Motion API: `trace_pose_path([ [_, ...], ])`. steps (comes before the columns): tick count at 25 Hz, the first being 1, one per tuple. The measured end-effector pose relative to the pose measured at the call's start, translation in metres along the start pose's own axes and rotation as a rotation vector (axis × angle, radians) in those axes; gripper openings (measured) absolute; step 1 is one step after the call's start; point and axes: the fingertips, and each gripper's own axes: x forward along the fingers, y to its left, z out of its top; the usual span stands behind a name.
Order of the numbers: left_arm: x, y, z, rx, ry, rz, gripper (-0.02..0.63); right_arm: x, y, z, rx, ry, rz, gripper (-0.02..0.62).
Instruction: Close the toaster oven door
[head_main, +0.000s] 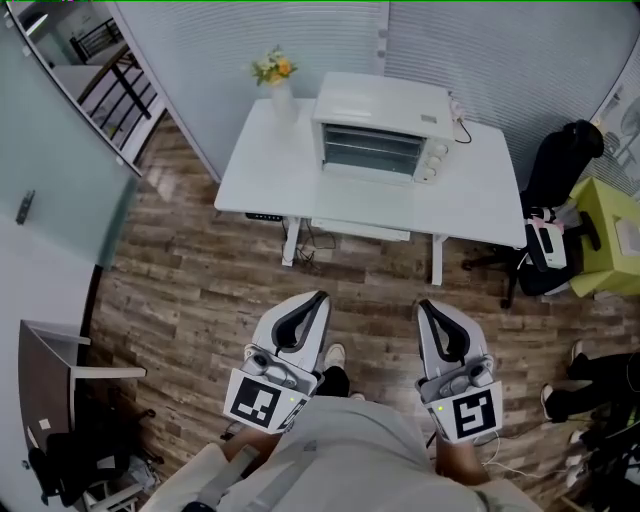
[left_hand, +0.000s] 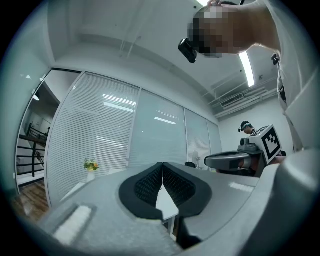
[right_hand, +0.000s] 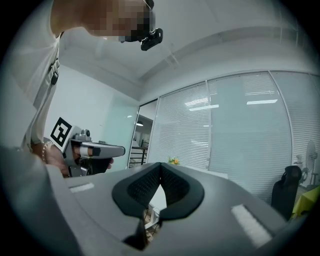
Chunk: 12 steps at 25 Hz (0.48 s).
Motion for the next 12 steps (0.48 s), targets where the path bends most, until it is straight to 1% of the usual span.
trace_pose_path([
  [4,0.017,0.029,-0.003,-0.003,0.005,-0.002,0.003,0.034,-0.005,-0.001,0.035,0.007,-0.009,0.005],
  [12,0.041,0.08,-0.009,-0.019,0.009,-0.012,0.003,0.091,-0.011,-0.003,0.026,0.011,-0.018,0.005],
])
